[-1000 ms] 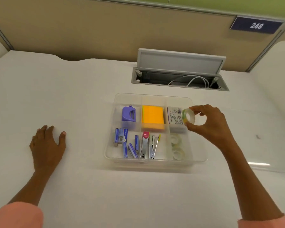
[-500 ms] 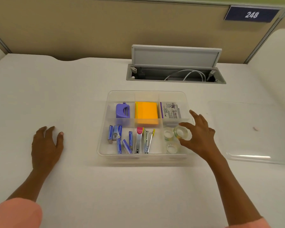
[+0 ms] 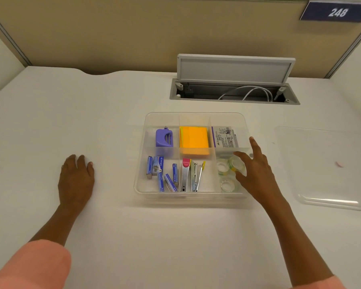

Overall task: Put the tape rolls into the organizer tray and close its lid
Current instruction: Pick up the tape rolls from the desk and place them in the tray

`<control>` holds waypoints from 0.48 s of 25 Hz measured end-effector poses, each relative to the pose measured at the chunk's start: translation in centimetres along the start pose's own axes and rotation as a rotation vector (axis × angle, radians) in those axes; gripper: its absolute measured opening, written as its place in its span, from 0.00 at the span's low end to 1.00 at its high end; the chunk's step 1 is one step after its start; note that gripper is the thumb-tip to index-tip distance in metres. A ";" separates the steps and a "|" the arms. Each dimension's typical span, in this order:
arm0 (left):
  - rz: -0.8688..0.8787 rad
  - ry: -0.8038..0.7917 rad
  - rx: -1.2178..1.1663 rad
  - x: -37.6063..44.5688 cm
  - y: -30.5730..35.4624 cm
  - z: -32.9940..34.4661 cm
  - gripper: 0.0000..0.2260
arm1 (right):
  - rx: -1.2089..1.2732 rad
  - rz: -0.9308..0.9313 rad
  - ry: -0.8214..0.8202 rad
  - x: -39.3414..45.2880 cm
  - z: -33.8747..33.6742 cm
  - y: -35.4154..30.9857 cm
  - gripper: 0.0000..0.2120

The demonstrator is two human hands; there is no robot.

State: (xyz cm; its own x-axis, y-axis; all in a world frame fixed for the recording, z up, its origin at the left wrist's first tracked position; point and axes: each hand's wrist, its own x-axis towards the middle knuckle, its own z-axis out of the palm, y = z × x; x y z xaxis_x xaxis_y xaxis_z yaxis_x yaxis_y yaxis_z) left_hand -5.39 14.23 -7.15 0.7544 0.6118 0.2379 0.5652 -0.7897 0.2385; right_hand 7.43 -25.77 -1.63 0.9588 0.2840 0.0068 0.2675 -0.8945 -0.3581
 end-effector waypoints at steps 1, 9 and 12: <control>-0.013 0.000 0.005 -0.2 0.0 0.1 0.15 | 0.017 0.002 0.005 -0.1 0.0 -0.1 0.22; -0.066 -0.168 0.067 -0.1 0.0 0.4 0.19 | 0.057 0.026 0.045 -0.5 -0.3 -0.5 0.20; -0.072 -0.206 0.037 -0.1 -0.2 0.1 0.21 | 0.031 0.000 0.059 -0.9 -0.2 -0.6 0.25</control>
State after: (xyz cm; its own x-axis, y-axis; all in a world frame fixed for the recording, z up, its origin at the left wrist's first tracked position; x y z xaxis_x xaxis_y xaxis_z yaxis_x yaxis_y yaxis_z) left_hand -5.57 14.32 -7.32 0.7616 0.6476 0.0234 0.6291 -0.7476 0.2129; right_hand 6.48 -25.59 -1.21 0.9631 0.2621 0.0618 0.2652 -0.8832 -0.3869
